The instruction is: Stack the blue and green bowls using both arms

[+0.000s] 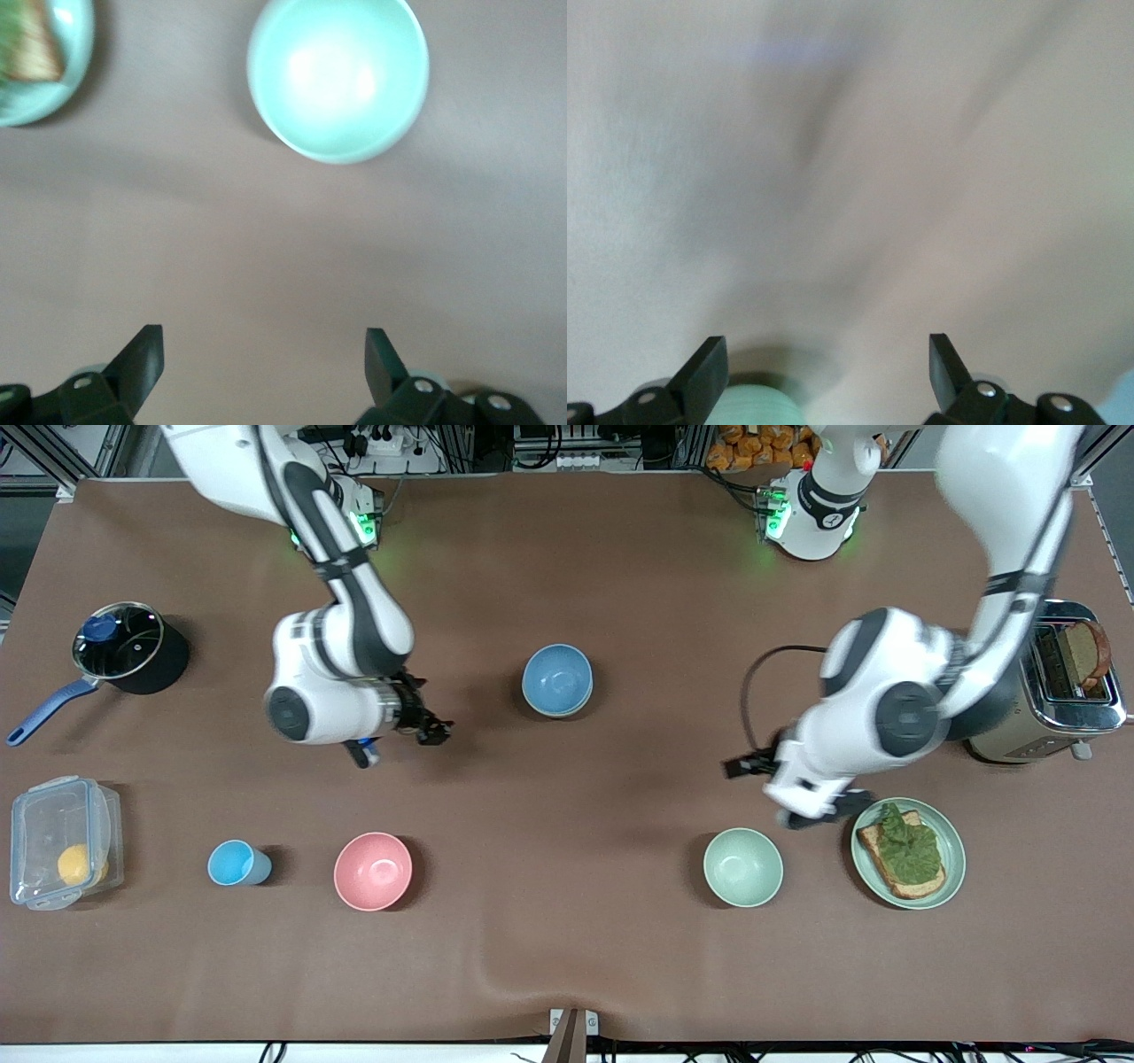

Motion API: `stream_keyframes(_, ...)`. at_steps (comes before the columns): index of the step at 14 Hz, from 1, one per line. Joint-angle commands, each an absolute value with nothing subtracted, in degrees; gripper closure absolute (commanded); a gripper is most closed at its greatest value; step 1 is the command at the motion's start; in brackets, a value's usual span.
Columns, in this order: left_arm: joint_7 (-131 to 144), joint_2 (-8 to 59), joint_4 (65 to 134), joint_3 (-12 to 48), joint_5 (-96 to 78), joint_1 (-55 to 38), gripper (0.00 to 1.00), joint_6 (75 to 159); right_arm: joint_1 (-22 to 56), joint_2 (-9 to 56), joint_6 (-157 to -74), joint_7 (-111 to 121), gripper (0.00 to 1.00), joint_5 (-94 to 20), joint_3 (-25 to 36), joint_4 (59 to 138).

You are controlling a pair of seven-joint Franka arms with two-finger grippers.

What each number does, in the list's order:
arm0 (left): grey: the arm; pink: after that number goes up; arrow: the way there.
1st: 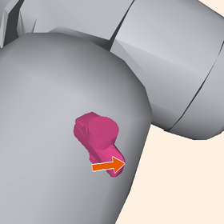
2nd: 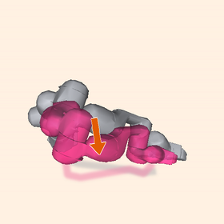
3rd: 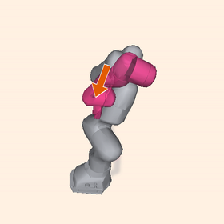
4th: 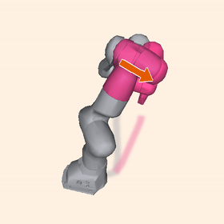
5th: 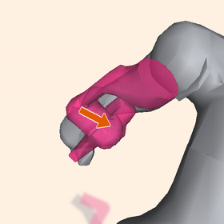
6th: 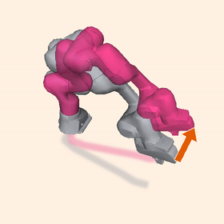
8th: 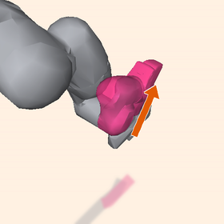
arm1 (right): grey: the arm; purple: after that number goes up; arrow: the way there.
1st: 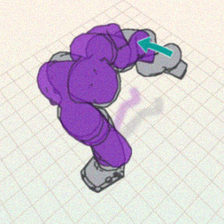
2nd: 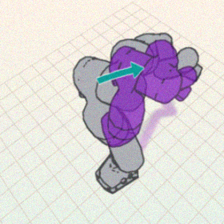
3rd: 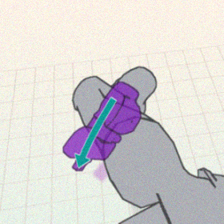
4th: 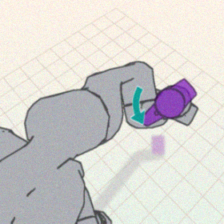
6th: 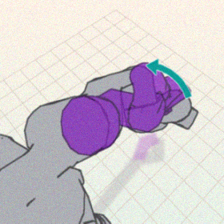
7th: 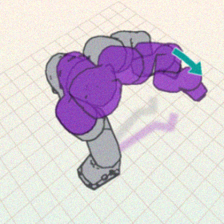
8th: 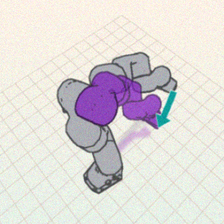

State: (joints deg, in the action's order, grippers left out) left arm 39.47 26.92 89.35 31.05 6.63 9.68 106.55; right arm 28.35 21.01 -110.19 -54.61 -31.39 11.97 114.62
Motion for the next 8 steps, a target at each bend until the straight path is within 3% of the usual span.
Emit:
stream_keyframes(1,37.2,22.59,90.26,31.64,7.91,15.1,0.0,105.12,18.49,17.76,-101.98,-41.8,0.0,-27.35,10.55,114.53)
stream_keyframes(5,32.0,20.57,90.26,31.73,7.82,17.93,0.0,105.12,6.97,16.08,-93.45,-26.23,0.0,-14.17,9.06,110.15)
stream_keyframes(8,29.11,19.78,90.62,31.64,8.08,19.33,0.0,101.8,1.68,15.65,-87.82,-18.21,0.0,-13.36,8.7,103.73)
